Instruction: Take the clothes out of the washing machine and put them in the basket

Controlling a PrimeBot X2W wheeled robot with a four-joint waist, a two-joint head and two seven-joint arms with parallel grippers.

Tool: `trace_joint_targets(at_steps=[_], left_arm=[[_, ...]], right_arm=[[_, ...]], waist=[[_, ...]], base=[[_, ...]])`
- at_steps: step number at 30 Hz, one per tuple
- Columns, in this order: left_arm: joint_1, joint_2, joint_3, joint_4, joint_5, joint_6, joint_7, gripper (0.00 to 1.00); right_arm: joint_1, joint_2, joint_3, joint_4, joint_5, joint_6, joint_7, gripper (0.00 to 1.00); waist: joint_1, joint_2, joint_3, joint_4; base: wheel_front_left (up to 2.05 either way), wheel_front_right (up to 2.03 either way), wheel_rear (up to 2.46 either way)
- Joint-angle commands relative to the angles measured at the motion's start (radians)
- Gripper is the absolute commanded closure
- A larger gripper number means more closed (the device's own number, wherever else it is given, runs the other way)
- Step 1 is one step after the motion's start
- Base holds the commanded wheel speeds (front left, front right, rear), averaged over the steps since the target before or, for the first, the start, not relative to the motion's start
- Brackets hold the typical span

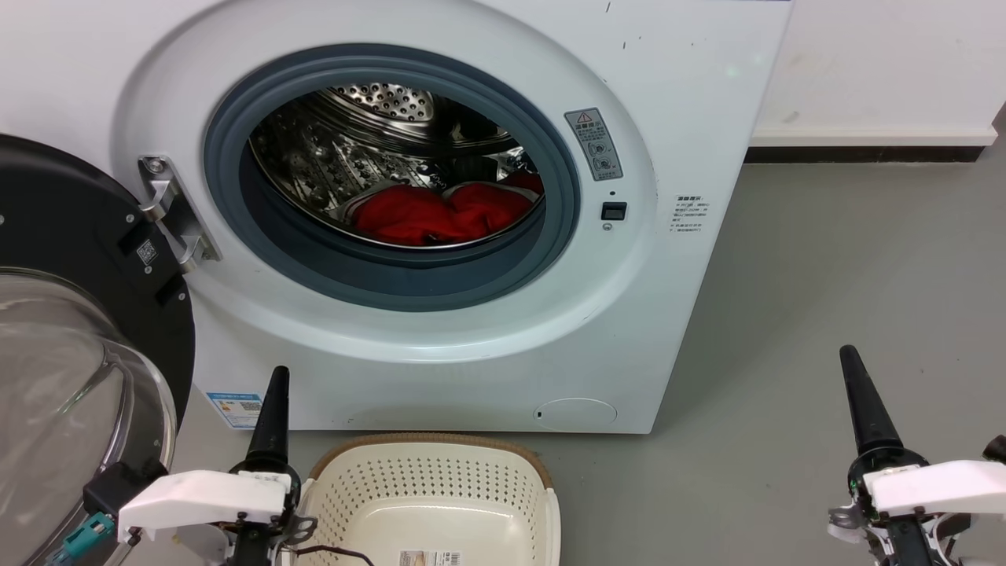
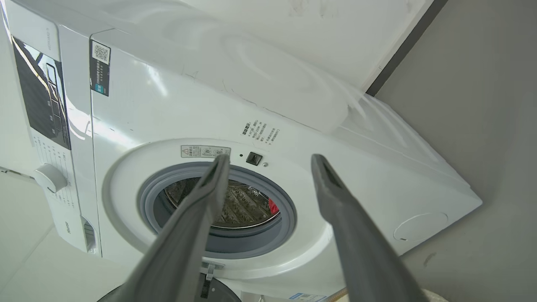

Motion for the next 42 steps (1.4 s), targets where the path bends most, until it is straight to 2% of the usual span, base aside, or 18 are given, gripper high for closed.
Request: trace_joint_targets(at_steps=[1,7,13,42], left_arm=[[-0.005,0.002,-0.006,-0.027,0.039,0.008,-0.009,0.0],[0.0,0.002,-0.032,-0.051,0.162,0.045,-0.033,0.0],[0.008,0.002,-0.05,-0.071,0.265,0.064,-0.055,0.0],[0.05,0.002,-0.097,-0.119,0.643,0.126,-0.145,0.0]], right_arm=[[-0.006,-0.001,0.005,-0.03,-0.046,0.0,-0.009,0.0],[0.005,-0.001,0.017,-0.069,-0.199,0.0,-0.033,0.0],[0.015,0.0,0.029,-0.096,-0.318,0.0,-0.056,0.0],[0.063,0.0,0.054,-0.176,-0.729,0.0,-0.146,0.0]], waist=[[-0.0001,0.0,0.0,0.0],[-0.0001,0.0,0.004,0.0],[-0.0001,0.0,0.007,0.0],[-0.0001,0.0,0.011,-0.007]], base=[[0.0,0.0,0.0],[0.0,0.0,0.0],[0.0,0.0,0.0],[0.0,0.0,0.0]])
